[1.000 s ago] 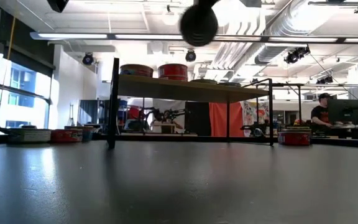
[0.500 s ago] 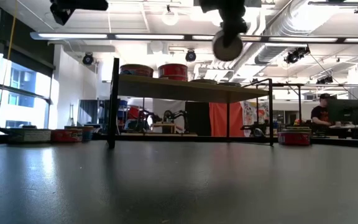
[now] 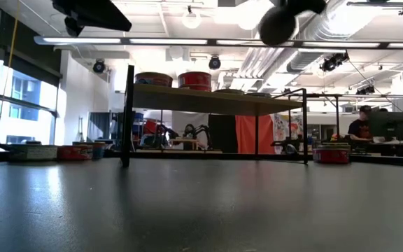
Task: Stack canned seafood by type on shelf
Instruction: Stack the gold and green tuna can on top of the gold and green tuna can on the shelf
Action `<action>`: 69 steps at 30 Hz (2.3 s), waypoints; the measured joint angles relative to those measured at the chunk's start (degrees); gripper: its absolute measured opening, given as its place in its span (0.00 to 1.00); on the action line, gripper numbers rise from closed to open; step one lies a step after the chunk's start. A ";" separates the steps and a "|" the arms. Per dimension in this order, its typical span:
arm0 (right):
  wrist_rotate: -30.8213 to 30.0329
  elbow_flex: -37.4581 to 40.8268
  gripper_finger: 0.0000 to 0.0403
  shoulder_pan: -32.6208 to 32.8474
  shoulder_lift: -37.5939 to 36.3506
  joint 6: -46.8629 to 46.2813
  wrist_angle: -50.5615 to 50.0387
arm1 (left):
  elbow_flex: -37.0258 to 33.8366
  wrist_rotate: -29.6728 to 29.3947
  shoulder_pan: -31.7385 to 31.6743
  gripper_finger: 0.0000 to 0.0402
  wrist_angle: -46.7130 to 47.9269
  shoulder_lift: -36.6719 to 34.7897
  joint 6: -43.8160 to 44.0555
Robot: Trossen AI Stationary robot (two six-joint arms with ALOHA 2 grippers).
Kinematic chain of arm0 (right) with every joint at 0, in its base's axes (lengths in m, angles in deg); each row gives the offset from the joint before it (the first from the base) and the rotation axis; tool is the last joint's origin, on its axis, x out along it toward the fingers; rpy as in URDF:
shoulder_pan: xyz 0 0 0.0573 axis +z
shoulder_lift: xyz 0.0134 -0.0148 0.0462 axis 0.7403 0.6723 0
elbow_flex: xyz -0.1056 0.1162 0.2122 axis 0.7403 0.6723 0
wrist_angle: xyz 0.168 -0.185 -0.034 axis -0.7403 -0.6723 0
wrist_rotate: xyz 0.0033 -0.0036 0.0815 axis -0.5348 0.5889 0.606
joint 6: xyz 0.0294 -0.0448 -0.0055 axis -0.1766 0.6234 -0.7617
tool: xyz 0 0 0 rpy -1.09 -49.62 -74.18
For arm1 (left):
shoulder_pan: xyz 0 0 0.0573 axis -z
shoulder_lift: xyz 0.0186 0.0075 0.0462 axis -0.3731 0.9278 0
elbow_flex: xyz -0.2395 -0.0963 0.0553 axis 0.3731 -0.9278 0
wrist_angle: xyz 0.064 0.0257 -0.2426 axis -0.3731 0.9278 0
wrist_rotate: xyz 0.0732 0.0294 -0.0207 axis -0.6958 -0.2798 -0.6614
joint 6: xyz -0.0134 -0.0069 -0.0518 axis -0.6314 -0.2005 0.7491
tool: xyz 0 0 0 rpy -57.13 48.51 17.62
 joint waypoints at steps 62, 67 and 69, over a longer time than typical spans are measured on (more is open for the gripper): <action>20.39 17.38 0.34 -19.39 11.11 38.21 52.29 | 0.07 9.09 -1.49 0.00 3.52 0.92 2.41; 20.05 17.38 0.34 -20.97 11.11 38.39 52.14 | 0.07 9.11 -1.49 0.00 3.51 0.92 2.78; 20.11 17.38 0.34 -21.16 11.11 38.41 52.25 | 0.07 9.11 -1.49 0.00 3.52 0.92 2.81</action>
